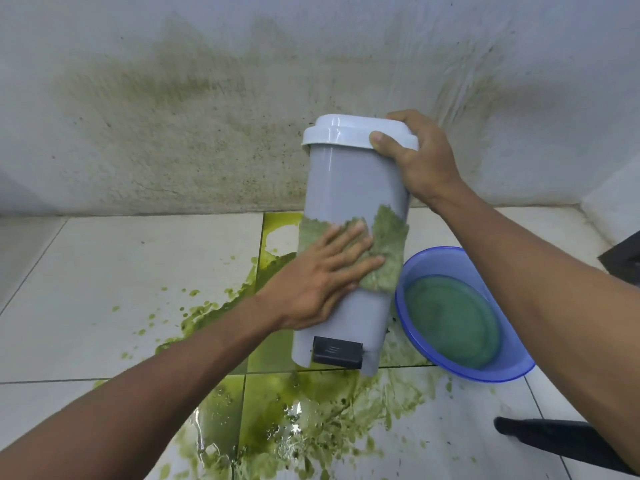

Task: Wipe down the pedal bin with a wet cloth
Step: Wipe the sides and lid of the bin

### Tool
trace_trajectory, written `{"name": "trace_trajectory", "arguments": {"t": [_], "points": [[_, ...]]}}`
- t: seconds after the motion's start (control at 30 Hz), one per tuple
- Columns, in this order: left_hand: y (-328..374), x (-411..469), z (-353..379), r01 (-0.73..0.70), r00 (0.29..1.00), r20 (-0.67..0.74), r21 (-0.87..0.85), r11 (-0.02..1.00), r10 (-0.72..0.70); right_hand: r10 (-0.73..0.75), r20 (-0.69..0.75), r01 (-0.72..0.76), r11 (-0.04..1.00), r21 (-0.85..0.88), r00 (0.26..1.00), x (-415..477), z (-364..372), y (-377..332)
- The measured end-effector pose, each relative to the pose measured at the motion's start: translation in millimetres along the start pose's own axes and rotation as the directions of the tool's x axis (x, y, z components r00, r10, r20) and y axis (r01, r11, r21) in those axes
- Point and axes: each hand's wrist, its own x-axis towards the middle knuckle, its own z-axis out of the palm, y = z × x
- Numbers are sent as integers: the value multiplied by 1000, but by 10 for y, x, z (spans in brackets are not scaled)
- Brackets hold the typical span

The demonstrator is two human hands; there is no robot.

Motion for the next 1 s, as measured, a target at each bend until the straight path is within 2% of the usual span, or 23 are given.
{"name": "trace_trajectory", "arguments": {"t": [0.1, 0.2, 0.33, 0.47, 0.6, 0.77, 0.87, 1.0], "points": [[86, -297, 101, -151, 968, 195, -37, 988, 155, 23, -2, -23, 1000, 18, 1000, -22, 36, -47], [75, -301, 98, -199, 944, 247, -92, 976, 216, 27, 14, -27, 999, 26, 1000, -66, 16, -60], [272, -342, 81, -37, 944, 302, -296, 954, 131, 28, 14, -29, 999, 24, 999, -65, 8, -65], [472, -476, 102, 174, 946, 323, -427, 888, -30, 29, 8, -29, 1000, 11, 1000, -79, 33, -89], [621, -530, 115, 256, 947, 302, -494, 831, -112, 29, 18, -30, 999, 38, 999, -122, 11, -93], [650, -619, 43, 214, 962, 247, -439, 873, -112, 20, 21, -21, 999, 44, 1000, -124, 28, -120], [480, -615, 37, 30, 962, 273, -208, 978, 29, 12, 23, -13, 999, 39, 1000, -130, 42, -127], [201, -481, 54, -183, 929, 323, -26, 983, 181, 8, 31, -10, 999, 48, 999, -166, 5, -103]]}}
